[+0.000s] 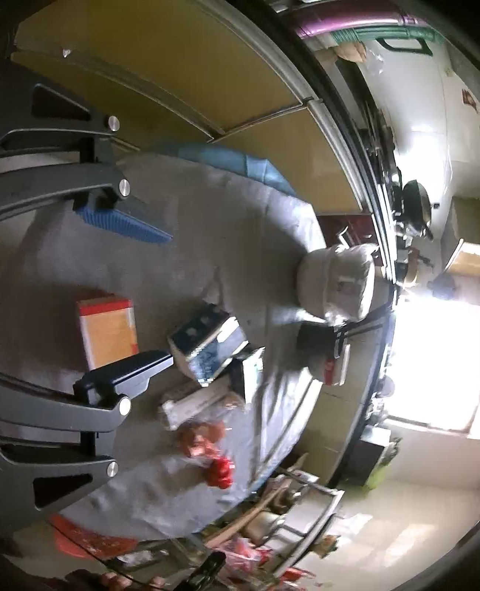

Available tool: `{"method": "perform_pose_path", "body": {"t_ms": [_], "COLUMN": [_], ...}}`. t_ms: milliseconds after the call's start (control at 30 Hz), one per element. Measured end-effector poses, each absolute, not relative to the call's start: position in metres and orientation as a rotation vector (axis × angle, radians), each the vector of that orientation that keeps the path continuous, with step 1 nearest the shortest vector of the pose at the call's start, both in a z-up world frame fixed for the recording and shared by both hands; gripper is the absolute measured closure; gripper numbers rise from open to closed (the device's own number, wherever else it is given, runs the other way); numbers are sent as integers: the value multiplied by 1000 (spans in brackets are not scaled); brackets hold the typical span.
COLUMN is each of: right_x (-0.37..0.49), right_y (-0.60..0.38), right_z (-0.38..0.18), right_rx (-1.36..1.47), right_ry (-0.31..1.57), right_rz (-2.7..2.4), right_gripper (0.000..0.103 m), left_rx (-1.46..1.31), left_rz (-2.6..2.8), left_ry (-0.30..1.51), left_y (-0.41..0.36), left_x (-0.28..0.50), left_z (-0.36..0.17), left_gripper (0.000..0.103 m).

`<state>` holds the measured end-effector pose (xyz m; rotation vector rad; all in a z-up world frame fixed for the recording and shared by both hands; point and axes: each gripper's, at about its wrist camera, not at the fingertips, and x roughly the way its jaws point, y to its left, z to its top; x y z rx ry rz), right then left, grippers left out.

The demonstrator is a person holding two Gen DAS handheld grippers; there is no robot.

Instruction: Collect trash

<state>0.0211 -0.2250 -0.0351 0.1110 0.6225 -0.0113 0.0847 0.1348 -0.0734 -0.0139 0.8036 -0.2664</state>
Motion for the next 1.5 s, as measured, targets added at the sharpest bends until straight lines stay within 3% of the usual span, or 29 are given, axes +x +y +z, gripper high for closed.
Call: {"method": "perform_pose_path", "body": {"t_ms": [233, 533, 1000, 1133, 1200, 1233, 1500], "right_x": [22, 6, 15, 23, 28, 31, 29], "right_y": [-255, -281, -273, -257, -245, -240, -224], "right_z": [-109, -146, -164, -165, -168, -170, -176], "right_rx": [335, 562, 451, 332, 269, 254, 128], "right_ry": [871, 874, 907, 960, 1004, 1026, 1050], "right_rz": [33, 19, -118, -148, -136, -122, -160], "right_gripper": [34, 34, 33, 26, 13, 0, 0], "left_rx": [34, 58, 71, 63, 57, 55, 35], "left_rz": [-312, -289, -318, -323, -324, -323, -299], "left_ry": [870, 914, 914, 913, 912, 911, 904], "left_y": [115, 104, 87, 84, 85, 85, 95], "left_x": [73, 73, 64, 62, 62, 61, 62], "left_z": [-95, -111, -105, -102, -101, -100, -97], "left_gripper": [40, 39, 39, 39, 39, 39, 39]}}
